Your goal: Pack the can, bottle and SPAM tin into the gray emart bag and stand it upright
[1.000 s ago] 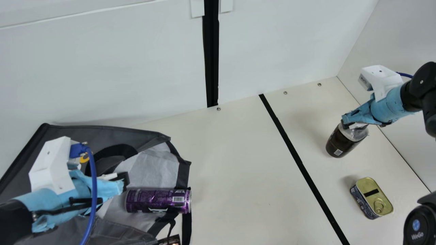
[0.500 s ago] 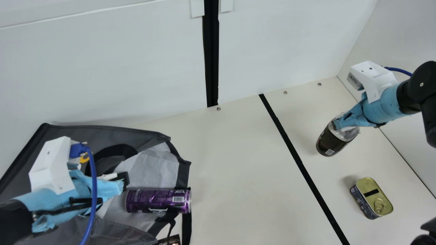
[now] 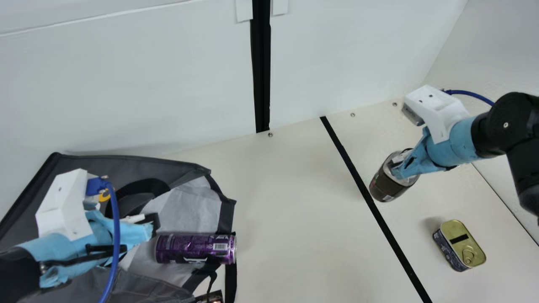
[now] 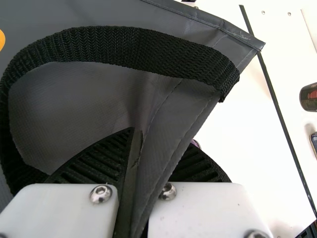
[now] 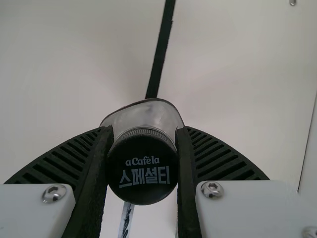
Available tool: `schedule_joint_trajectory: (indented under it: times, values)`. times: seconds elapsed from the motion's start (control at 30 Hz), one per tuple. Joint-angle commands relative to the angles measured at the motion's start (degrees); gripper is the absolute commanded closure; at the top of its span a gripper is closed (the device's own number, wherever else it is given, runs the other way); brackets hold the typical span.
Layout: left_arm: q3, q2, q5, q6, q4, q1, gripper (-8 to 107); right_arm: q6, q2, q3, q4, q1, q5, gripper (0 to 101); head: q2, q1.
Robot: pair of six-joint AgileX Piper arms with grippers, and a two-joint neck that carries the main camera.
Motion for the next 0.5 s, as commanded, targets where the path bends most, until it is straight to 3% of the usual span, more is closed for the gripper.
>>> schedule_joint_trajectory:
  times: [0.0,0.47]
  values:
    - [0.0,0.0,0.0,0.0,0.0,0.0,107,0.0,-1.0,1.2,0.5,1.6,-0.1,101,-0.1,-1.3]
    - [0.0,0.0,0.0,0.0,0.0,0.0,107,-8.2,-5.5,7.4,5.2,10.2,-0.1,101,-0.1,-1.3]
